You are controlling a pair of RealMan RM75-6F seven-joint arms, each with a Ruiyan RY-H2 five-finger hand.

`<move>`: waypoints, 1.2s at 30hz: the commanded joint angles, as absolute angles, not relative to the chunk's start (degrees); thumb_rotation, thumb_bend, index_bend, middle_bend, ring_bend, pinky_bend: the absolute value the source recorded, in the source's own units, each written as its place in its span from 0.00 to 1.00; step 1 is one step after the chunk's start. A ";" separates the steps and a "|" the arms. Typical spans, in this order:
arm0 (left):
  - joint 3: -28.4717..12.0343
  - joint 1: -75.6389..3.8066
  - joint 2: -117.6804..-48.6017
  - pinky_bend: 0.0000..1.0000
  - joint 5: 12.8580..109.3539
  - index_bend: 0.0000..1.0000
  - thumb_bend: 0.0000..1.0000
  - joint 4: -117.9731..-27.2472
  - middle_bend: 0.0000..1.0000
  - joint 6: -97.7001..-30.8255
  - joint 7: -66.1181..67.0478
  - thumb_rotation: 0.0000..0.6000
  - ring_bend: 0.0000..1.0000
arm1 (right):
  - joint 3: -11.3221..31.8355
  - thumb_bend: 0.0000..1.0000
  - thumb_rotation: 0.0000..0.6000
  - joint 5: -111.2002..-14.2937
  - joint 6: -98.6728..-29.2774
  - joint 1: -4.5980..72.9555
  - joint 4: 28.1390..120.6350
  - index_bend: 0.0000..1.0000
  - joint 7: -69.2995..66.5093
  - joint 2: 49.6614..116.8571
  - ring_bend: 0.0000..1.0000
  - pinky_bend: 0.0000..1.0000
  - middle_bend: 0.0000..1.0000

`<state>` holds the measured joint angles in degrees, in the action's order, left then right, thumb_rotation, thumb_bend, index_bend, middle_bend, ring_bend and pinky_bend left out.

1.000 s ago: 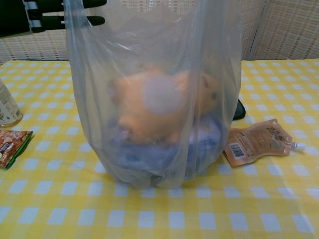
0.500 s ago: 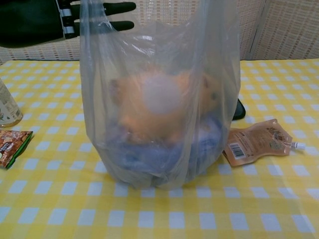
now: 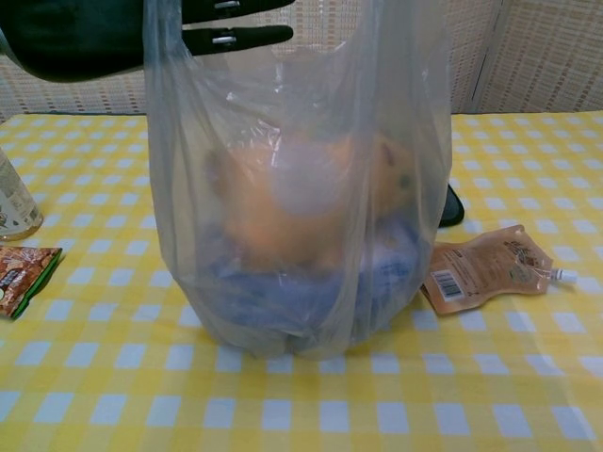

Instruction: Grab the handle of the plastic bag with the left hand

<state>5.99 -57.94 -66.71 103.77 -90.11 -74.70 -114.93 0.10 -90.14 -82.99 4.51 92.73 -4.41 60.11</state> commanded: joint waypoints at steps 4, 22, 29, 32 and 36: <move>6.05 -59.35 -66.61 0.09 105.51 0.01 0.19 -91.22 0.01 -73.78 -115.60 1.00 0.00 | 0.05 0.27 1.00 -90.37 -83.23 4.44 92.64 0.00 -4.97 59.86 0.00 0.00 0.00; 5.26 -61.10 -68.54 0.08 104.78 0.00 0.19 -92.21 0.04 -71.92 -112.99 1.00 0.00 | -0.41 0.27 1.00 -91.63 -83.95 4.16 92.64 0.00 -5.77 59.52 0.00 0.00 0.00; 3.74 -61.63 -70.33 0.04 103.06 0.02 0.19 -92.25 0.04 -70.85 -110.78 1.00 0.00 | -0.47 0.27 1.00 -91.66 -83.90 4.15 92.63 0.00 -6.11 59.39 0.00 0.00 0.00; 3.17 -61.98 -70.96 0.04 102.34 0.03 0.19 -92.26 0.04 -70.14 -110.30 1.00 0.00 | -0.49 0.27 1.00 -91.74 -83.90 4.17 92.61 0.00 -6.28 59.31 0.00 0.00 0.00; 2.66 -62.25 -71.81 0.04 101.73 0.03 0.19 -91.98 0.04 -69.53 -110.03 1.00 0.00 | -0.45 0.27 1.00 -91.64 -83.99 4.11 92.57 0.00 -6.62 59.20 0.00 0.00 0.00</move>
